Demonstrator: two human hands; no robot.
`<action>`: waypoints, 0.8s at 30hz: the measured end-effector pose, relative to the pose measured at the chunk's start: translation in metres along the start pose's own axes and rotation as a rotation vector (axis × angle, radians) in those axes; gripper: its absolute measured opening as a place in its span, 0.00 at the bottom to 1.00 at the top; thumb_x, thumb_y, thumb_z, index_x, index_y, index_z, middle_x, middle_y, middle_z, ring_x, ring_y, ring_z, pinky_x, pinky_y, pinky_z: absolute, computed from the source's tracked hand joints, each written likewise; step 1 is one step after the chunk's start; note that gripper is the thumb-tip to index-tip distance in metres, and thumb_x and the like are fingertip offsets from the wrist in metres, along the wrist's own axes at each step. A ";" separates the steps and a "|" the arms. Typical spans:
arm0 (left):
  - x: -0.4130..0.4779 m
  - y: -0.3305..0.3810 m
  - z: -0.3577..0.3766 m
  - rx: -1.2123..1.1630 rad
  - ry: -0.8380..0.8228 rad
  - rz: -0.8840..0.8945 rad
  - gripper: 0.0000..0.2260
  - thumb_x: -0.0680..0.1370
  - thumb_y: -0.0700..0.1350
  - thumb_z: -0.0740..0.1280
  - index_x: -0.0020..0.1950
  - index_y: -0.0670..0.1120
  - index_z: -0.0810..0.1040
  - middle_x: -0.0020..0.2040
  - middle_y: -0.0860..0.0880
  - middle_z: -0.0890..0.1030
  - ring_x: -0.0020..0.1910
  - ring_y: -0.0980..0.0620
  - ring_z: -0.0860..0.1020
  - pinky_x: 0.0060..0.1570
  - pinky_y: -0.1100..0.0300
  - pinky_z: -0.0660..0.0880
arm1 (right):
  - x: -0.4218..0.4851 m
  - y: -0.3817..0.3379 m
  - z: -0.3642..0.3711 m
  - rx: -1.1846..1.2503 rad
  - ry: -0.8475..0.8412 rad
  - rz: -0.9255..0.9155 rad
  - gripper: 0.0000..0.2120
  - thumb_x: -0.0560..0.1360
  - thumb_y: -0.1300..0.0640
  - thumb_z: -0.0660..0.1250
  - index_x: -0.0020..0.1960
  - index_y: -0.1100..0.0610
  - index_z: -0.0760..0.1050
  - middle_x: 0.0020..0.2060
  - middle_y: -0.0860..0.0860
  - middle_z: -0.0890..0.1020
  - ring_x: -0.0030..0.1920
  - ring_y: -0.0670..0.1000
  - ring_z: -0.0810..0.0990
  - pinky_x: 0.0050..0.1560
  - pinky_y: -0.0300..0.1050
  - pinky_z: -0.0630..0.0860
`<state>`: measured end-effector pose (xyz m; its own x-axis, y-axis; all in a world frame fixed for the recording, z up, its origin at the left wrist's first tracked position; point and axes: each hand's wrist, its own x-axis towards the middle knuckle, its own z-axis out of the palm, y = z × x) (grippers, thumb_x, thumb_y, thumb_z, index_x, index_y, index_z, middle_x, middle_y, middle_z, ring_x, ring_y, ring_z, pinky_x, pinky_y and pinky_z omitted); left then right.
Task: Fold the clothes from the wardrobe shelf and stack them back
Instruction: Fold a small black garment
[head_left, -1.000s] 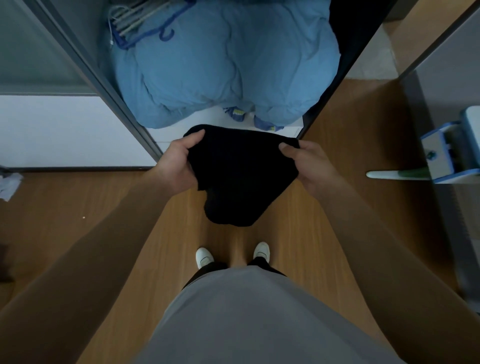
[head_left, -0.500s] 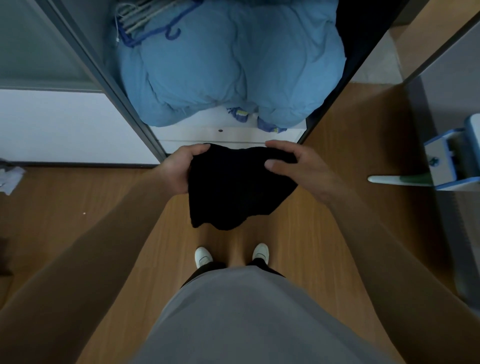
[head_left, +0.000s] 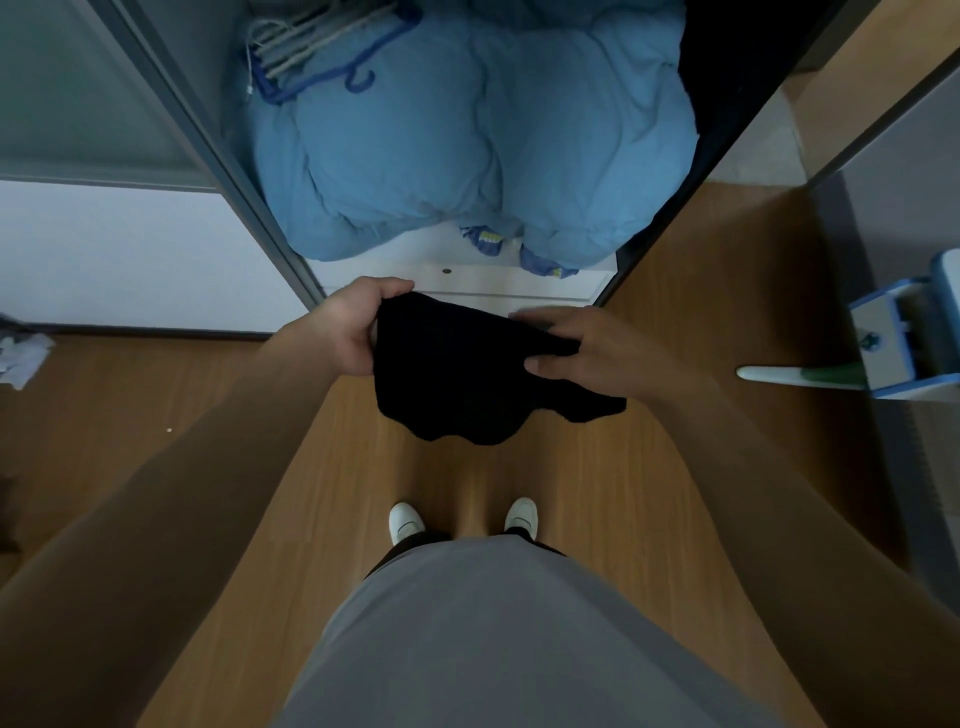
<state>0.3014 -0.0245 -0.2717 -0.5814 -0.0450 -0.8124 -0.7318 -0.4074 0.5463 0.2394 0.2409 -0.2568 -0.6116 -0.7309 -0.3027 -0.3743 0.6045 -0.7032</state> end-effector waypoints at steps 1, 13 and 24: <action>-0.001 0.001 -0.002 0.010 0.001 0.000 0.11 0.79 0.50 0.67 0.50 0.42 0.80 0.37 0.45 0.85 0.34 0.48 0.85 0.32 0.58 0.81 | -0.001 -0.003 -0.002 0.101 -0.029 0.037 0.05 0.77 0.55 0.72 0.50 0.55 0.84 0.49 0.44 0.83 0.49 0.40 0.80 0.51 0.39 0.75; 0.000 -0.028 -0.025 -0.056 -0.464 0.450 0.31 0.76 0.66 0.62 0.74 0.51 0.67 0.73 0.51 0.74 0.73 0.51 0.70 0.70 0.53 0.69 | 0.007 -0.018 -0.013 1.050 0.223 0.250 0.13 0.71 0.56 0.73 0.54 0.60 0.82 0.44 0.54 0.86 0.44 0.52 0.85 0.49 0.44 0.81; 0.027 -0.033 -0.004 0.090 -0.449 0.231 0.33 0.66 0.62 0.78 0.66 0.50 0.76 0.62 0.52 0.83 0.62 0.54 0.80 0.61 0.60 0.77 | 0.004 -0.034 -0.002 1.283 0.114 0.289 0.20 0.76 0.52 0.68 0.64 0.61 0.79 0.62 0.60 0.81 0.61 0.59 0.80 0.68 0.54 0.74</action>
<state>0.3118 -0.0160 -0.3124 -0.8127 0.2800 -0.5111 -0.5822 -0.3518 0.7330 0.2483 0.2177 -0.2327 -0.6359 -0.5581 -0.5331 0.6626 -0.0405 -0.7479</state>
